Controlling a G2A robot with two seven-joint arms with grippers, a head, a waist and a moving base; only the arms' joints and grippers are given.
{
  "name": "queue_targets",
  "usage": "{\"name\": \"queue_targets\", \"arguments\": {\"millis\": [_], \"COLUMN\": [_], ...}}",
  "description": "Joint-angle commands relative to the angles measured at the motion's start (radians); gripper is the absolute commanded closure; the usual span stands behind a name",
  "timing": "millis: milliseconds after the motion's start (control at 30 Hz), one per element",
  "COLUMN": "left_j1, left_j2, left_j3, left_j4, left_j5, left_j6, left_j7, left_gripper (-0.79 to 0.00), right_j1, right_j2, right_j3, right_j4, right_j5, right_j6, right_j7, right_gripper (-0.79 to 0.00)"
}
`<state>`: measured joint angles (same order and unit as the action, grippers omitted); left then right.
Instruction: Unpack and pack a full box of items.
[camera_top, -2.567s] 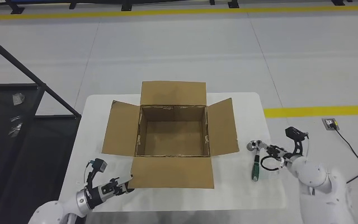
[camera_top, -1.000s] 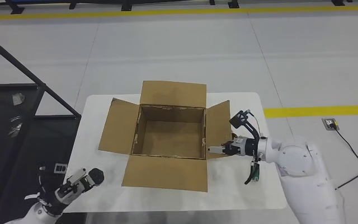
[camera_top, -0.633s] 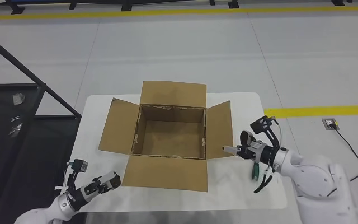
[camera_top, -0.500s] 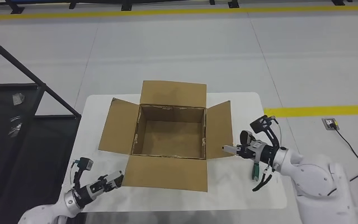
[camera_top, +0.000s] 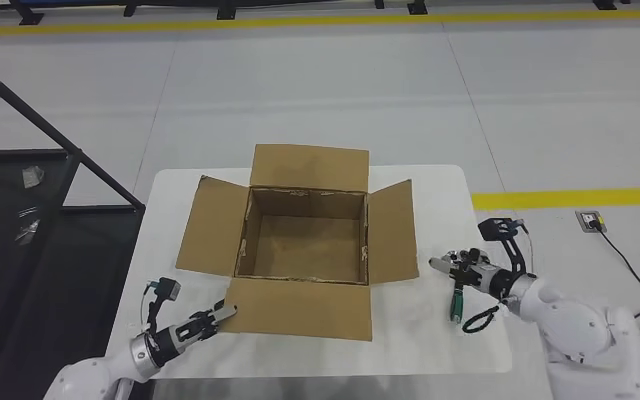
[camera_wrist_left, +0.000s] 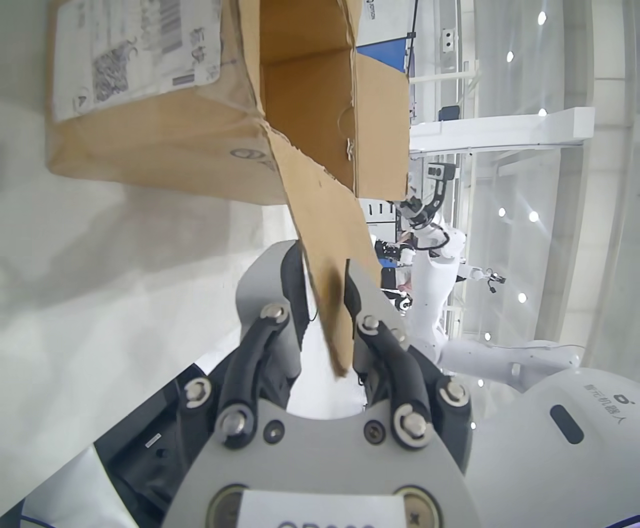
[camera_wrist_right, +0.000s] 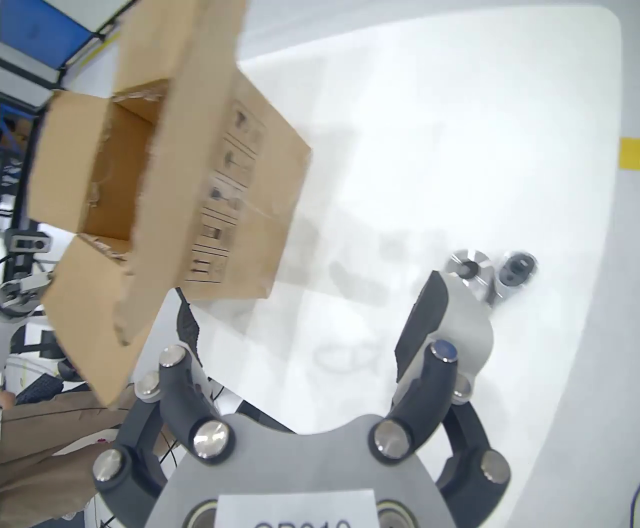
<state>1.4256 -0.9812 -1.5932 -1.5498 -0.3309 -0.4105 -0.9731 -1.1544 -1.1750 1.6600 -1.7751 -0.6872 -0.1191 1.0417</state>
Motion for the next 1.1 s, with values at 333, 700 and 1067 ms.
{"name": "queue_targets", "arguments": {"millis": [333,700,1067], "left_j1": [0.023,0.030,0.023], "left_j2": [0.002,0.003,0.006], "left_j3": [0.002,0.008,0.017], "left_j4": [-0.010,0.003,0.019], "left_j5": [-0.023,-0.055,-0.067], "left_j6": [-0.029,-0.053,-0.069], "left_j7": [-0.011,-0.024,-0.062], "left_gripper": [0.000,0.000,-0.785], "right_j1": [0.196,0.320,0.400], "right_j2": [0.013,0.019,0.016], "right_j3": [-0.149,-0.213,-0.265], "right_j4": [0.261,0.450,0.591], "right_j5": [-0.224,-0.292,-0.294], "right_j6": [0.167,0.166,0.178], "right_j7": [0.220,0.292,0.291], "right_gripper": [-0.785,-0.785,-0.585]}}
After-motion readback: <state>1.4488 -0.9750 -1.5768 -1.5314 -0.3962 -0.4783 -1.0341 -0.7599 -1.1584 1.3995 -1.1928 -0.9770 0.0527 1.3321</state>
